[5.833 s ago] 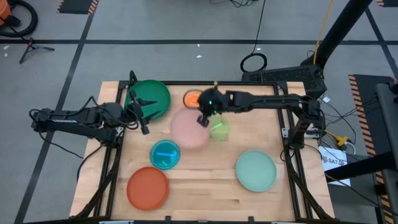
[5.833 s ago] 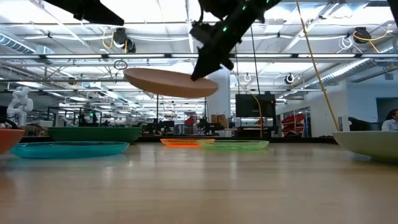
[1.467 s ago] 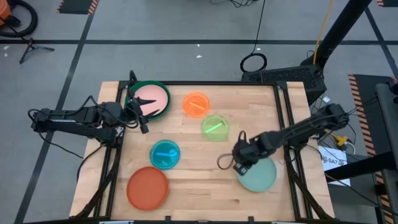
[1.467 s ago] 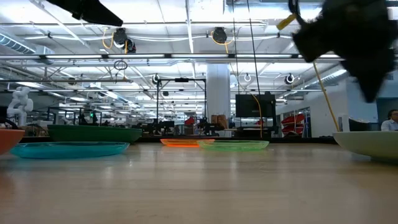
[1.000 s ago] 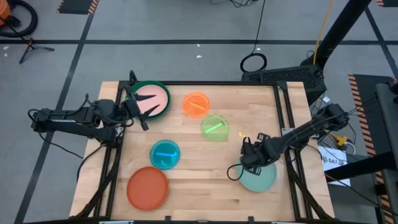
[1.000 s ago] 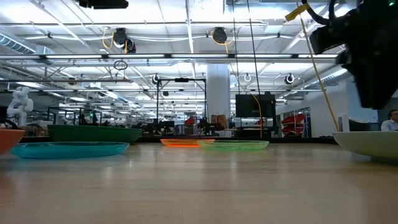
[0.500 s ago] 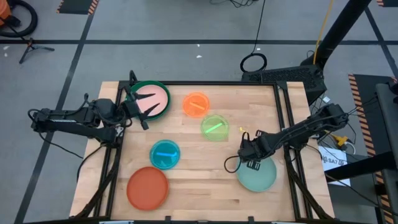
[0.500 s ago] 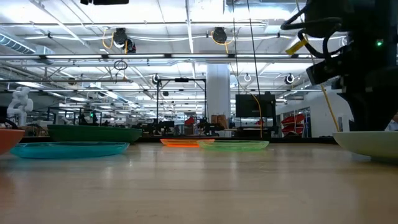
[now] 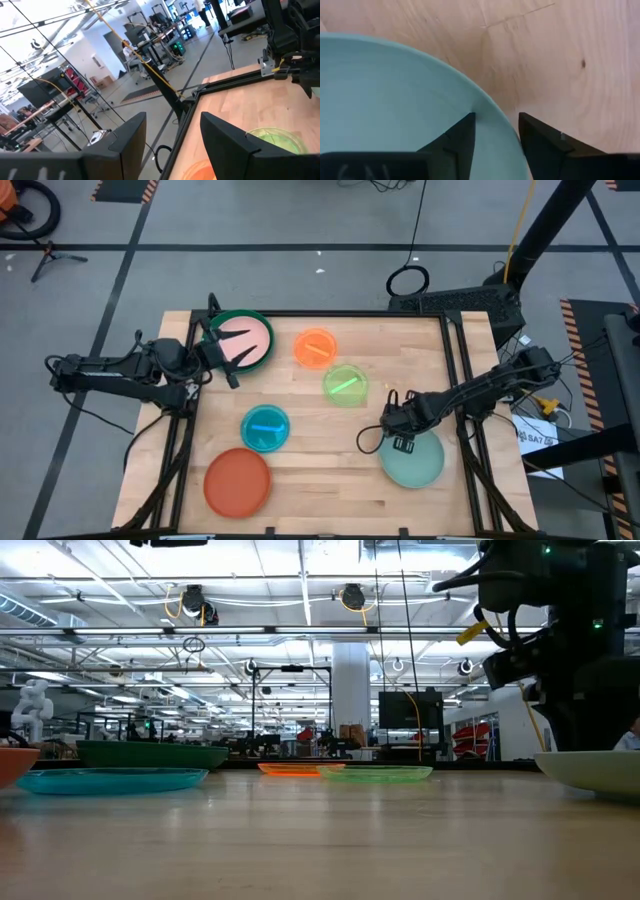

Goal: Stack plastic plates
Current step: Stack the light blue plate on top of the light pink plate

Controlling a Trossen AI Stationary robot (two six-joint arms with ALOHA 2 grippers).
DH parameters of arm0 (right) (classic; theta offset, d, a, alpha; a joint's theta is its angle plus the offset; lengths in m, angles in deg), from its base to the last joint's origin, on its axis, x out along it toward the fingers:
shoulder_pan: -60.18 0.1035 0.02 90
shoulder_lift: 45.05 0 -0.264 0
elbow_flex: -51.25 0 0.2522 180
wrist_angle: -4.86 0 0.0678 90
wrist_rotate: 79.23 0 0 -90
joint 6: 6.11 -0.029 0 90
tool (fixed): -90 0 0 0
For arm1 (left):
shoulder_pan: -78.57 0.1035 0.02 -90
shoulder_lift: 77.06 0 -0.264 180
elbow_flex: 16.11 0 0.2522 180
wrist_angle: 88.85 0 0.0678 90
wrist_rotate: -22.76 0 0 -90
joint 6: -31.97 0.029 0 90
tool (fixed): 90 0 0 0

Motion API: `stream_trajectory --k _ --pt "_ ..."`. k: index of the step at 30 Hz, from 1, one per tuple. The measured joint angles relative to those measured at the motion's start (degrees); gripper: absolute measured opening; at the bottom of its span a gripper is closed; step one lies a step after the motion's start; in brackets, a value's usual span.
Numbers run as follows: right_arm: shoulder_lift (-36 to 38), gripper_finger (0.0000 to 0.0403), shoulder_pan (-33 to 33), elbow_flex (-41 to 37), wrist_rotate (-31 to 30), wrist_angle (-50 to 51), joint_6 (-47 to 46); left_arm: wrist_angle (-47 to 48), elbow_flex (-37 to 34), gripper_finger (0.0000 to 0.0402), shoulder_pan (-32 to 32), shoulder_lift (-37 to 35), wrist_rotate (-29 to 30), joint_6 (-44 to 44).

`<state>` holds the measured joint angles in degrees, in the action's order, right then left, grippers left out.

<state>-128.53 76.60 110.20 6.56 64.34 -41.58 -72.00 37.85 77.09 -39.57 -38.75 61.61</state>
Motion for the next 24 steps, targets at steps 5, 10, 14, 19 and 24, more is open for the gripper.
stream_trajectory --k 5,10,14,19,24 --pt "0.05 0.008 0.01 0.0 0.26 -0.12 0.9 0.02 0.0 0.0193 0.0 0.0 0.0 -0.74" --pt "0.8 0.0014 0.01 0.09 0.59 0.18 1.77 0.02 0.0 0.0193 0.0 0.0 -0.01 -1.29" --pt "3.42 0.0011 -0.1 0.04 0.87 1.18 0.22 0.04 0.0 0.0193 0.0 0.0 -0.02 -1.94" --pt "10.54 0.0004 -1.89 -0.01 3.77 -1.42 -6.29 0.45 0.0 0.0193 0.0 0.0 -0.02 -2.59" --pt "14.97 0.0003 -5.18 -0.04 -2.45 -11.65 -14.19 1.31 -0.02 0.0193 0.0 0.0 -0.02 -2.61"
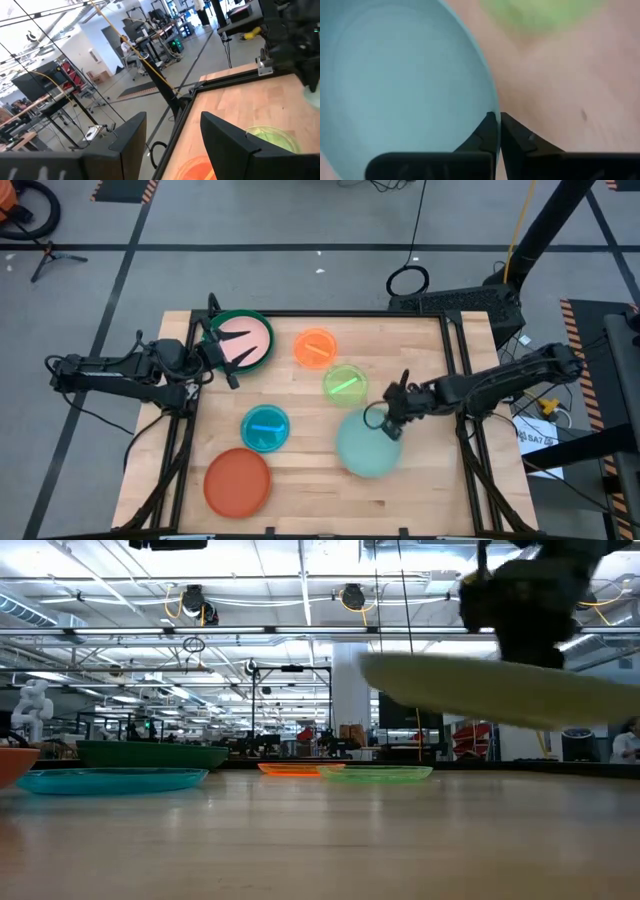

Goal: Stack plastic plates
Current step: Stack the light blue plate on top of the light pink plate

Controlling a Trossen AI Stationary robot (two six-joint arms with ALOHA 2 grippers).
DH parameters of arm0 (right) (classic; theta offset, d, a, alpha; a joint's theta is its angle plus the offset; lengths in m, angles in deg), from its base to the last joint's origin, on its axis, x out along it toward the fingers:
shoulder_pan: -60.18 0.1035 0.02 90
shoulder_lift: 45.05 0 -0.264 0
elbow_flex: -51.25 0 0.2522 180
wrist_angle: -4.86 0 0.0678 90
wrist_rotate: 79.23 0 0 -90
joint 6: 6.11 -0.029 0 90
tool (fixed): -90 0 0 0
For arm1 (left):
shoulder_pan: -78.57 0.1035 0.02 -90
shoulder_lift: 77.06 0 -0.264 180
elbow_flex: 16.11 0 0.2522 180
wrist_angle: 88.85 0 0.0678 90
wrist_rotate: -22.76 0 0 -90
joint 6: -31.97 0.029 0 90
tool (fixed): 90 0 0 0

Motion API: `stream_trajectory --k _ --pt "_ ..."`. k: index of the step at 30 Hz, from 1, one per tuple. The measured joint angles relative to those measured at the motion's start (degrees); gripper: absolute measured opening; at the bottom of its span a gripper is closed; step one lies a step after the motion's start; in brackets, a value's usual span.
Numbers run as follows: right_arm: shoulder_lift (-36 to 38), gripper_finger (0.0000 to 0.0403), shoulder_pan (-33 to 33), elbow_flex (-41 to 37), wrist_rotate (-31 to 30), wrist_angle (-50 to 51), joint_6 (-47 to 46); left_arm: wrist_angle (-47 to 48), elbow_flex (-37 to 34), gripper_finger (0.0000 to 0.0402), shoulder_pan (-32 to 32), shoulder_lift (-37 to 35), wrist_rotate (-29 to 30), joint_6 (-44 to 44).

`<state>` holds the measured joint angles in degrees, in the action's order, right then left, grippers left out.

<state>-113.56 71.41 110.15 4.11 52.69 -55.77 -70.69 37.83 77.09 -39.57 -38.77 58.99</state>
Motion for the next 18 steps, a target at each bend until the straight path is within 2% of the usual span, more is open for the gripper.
stream_trajectory --k 6,9,13,18 --pt "-1.82 0.0002 -5.7 0.0 -6.57 -16.25 5.67 0.01 0.0 0.0193 0.0 0.0 0.0 0.05" --pt "-4.96 0.0001 -9.21 0.0 -8.16 -27.71 11.63 -0.34 0.0 0.0193 0.0 -0.01 0.02 1.01" --pt "-10.27 0.0001 -14.64 0.24 -10.29 -42.1 13.77 -0.83 0.0 0.0193 0.0 -0.04 0.07 2.27" --pt "-18.52 0.0001 -21.2 6.53 -11.57 -47.15 15.21 -1.36 0.0 0.0193 0.0 -0.11 0.09 3.34"
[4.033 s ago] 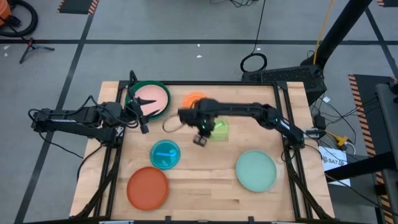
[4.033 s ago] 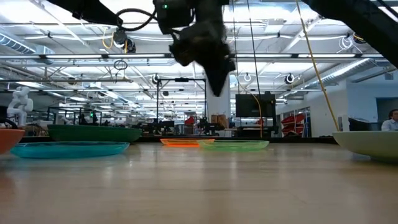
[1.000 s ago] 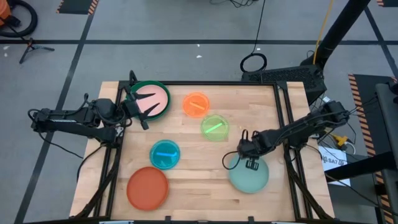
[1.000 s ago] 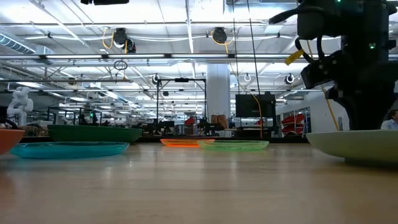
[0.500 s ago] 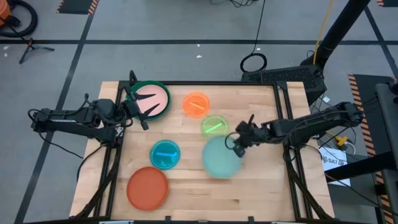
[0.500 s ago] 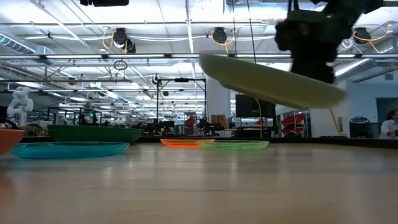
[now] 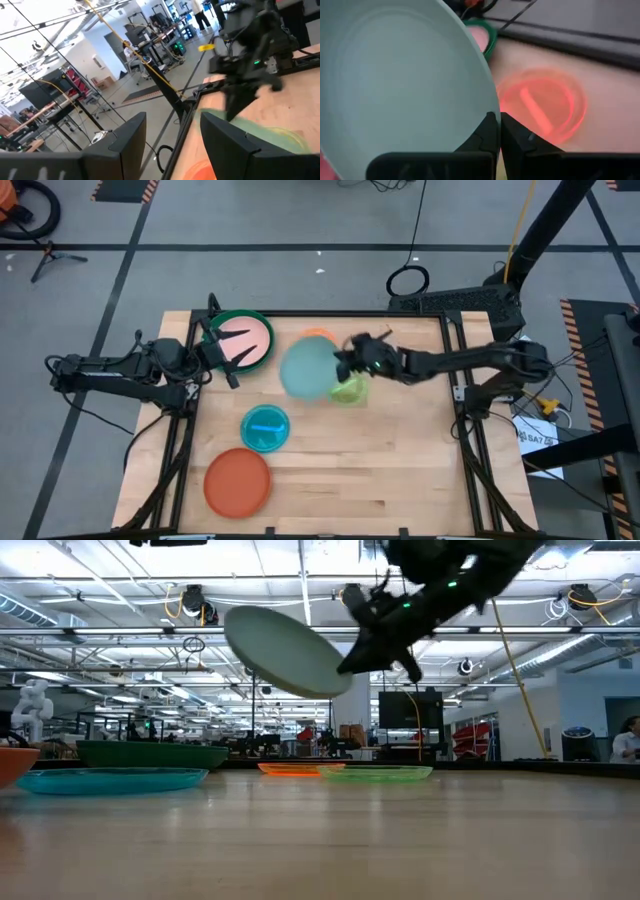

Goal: Stack plastic plates
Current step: Stack the light blue plate on top of the light pink plate

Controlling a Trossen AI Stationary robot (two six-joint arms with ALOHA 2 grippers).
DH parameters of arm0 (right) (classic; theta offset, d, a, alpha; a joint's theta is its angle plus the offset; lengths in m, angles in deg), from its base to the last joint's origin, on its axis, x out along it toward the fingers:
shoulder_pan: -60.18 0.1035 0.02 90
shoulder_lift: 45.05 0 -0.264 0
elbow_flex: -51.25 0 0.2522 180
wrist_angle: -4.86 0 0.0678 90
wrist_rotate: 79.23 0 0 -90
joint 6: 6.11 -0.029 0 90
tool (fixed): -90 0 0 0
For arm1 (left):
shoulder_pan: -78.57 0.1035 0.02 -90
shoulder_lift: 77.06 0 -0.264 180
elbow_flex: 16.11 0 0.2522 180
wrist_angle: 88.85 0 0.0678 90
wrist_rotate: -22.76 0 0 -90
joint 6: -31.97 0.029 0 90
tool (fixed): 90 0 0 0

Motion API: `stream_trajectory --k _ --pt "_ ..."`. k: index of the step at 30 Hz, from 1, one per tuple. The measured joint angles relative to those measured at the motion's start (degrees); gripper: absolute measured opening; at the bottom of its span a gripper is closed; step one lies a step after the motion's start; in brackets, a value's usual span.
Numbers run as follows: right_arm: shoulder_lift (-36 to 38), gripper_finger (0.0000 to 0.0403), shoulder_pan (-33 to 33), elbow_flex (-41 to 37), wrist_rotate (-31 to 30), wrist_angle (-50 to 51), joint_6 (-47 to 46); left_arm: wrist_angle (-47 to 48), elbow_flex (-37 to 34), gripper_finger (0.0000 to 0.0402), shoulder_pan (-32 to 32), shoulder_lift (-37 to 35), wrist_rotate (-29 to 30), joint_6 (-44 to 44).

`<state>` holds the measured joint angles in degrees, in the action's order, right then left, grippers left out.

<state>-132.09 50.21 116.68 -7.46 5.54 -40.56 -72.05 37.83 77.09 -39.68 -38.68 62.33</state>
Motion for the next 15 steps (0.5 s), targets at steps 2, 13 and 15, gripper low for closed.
stream_trajectory --k 2,13,15 --pt "-3.79 0.0001 -2.1 4.49 0.32 0.51 0.67 -0.24 0.0 0.0193 0.0 0.0 0.02 0.72" --pt "-25.29 0.0001 -11.81 36.91 5.89 20.16 2.61 0.04 0.0 0.0193 0.0 0.0 0.09 2.82" --pt "-28.87 0.0001 -12.82 41.87 8.67 20.37 2.66 0.06 0.0 0.0193 0.01 0.0 0.1 2.99"
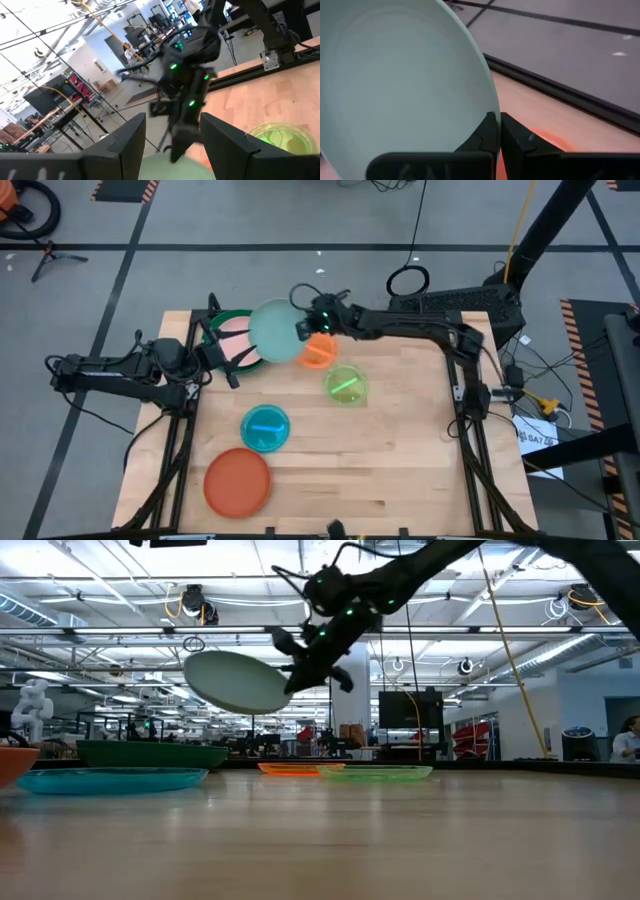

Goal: Stack plastic plates
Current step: Stack the light blue plate on top of the light pink plate

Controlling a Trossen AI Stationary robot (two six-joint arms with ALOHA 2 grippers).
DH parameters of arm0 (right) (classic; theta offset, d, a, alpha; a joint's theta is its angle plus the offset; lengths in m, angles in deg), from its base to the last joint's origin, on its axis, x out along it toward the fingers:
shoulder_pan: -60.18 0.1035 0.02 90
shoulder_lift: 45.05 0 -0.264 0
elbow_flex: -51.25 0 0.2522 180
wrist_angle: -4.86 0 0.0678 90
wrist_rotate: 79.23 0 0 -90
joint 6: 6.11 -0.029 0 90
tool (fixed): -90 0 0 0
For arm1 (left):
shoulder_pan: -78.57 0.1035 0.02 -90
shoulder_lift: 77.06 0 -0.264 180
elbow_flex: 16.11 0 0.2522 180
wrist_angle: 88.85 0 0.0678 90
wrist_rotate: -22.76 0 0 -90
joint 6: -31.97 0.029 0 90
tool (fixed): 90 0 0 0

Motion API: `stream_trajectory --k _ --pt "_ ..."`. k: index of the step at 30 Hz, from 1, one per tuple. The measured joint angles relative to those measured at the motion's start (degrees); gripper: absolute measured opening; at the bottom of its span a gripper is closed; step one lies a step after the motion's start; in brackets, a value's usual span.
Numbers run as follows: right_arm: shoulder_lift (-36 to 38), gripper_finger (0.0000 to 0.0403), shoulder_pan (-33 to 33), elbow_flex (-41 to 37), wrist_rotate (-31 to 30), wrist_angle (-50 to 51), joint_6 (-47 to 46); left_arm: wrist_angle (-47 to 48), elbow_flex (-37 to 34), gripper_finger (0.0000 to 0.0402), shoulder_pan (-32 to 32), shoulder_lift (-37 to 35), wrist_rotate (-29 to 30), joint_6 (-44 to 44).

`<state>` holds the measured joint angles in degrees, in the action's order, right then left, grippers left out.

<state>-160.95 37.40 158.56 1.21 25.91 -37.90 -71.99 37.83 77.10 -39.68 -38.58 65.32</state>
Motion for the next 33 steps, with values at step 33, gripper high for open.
stream_trajectory --k 33 --pt "-20.75 0.008 -1.36 25.69 3.84 5.49 -2.17 -0.18 0.0 0.0193 -0.01 0.0 0.06 0.87"
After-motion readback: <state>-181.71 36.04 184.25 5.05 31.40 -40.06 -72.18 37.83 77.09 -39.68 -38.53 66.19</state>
